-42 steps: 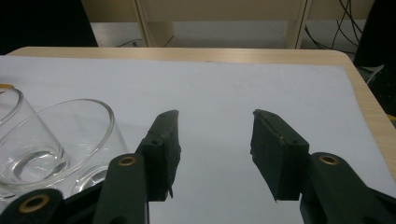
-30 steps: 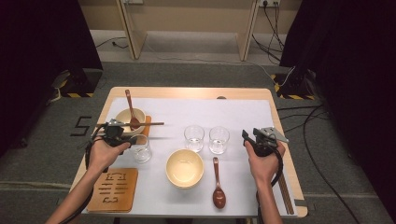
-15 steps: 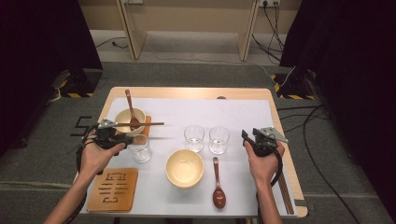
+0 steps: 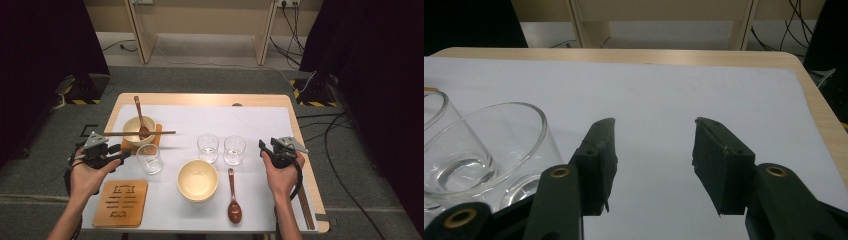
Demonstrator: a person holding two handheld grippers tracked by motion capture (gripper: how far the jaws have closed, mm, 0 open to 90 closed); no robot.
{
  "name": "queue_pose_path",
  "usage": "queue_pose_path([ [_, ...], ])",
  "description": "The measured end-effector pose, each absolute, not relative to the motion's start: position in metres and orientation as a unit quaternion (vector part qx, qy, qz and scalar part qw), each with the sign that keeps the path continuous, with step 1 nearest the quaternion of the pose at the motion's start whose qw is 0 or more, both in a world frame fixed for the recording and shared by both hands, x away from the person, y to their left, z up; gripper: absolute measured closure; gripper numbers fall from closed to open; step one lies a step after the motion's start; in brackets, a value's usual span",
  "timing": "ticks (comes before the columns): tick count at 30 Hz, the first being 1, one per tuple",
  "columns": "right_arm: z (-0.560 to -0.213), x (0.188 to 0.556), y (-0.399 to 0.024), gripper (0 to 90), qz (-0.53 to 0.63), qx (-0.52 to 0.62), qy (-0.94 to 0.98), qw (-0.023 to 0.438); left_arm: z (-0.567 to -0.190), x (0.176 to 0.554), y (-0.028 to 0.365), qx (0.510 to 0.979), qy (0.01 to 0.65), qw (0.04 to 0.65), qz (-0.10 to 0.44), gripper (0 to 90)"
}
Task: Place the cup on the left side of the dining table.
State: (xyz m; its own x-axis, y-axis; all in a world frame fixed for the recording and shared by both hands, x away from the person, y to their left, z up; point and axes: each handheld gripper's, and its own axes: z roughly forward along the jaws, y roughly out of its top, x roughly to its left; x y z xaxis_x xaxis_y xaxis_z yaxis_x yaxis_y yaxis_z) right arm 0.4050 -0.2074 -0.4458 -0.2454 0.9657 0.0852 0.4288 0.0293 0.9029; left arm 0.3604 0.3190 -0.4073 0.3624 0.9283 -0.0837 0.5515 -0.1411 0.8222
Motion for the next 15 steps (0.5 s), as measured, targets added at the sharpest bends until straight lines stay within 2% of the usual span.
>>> queue_pose_path([
  [15, -0.447, 0.405, -0.207, 51.8, 0.445, 0.534, 0.653, 0.301, -0.432, 0.34, 0.352, 0.694, 0.531, 0.413, 0.257, 48.0],
])
